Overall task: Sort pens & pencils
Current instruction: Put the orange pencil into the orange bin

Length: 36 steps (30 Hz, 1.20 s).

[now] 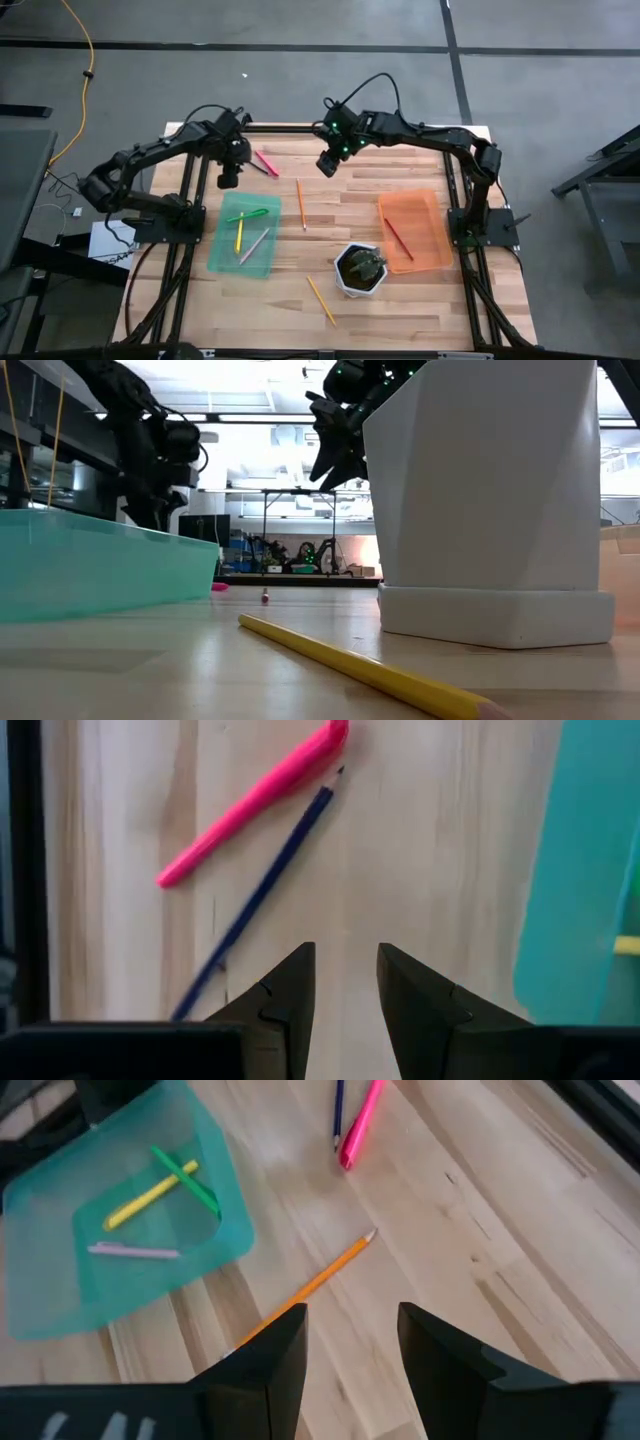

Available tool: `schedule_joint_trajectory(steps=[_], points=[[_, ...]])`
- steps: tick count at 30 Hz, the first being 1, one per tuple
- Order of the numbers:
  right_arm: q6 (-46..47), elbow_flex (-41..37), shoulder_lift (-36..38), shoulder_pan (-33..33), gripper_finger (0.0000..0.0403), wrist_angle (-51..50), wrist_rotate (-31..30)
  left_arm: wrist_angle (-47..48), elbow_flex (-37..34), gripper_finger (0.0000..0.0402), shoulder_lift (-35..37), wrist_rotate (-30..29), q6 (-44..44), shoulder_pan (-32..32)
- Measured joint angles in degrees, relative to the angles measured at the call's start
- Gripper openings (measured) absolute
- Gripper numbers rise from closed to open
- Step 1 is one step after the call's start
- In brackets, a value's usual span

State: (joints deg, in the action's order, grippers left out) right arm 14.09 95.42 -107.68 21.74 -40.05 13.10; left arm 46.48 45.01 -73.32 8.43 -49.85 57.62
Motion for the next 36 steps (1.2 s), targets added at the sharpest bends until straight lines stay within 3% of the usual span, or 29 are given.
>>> schedule_joint_trajectory(steps=[13,26,30,36], points=[[-2.2,0.0,0.0,0.1,0.0149,-1.9,0.6,-2.9,0.8,0.0097,-7.7,-1.8,-1.4,-3.8],[-4.1,-0.1,0.1,1.9,0.0149,-4.3,1.1,-2.6,12.3,0.0097,-16.8,-2.5,-3.7,-12.1],[-5.2,-0.1,0.1,2.1,0.0149,-5.7,-0.4,-2.0,15.5,0.0097,-19.8,-0.8,5.9,-14.1],[-7.6,-0.1,0.1,3.9,0.0149,-9.8,-4.2,-1.5,18.0,0.0097,-22.1,8.7,25.0,-16.5]])
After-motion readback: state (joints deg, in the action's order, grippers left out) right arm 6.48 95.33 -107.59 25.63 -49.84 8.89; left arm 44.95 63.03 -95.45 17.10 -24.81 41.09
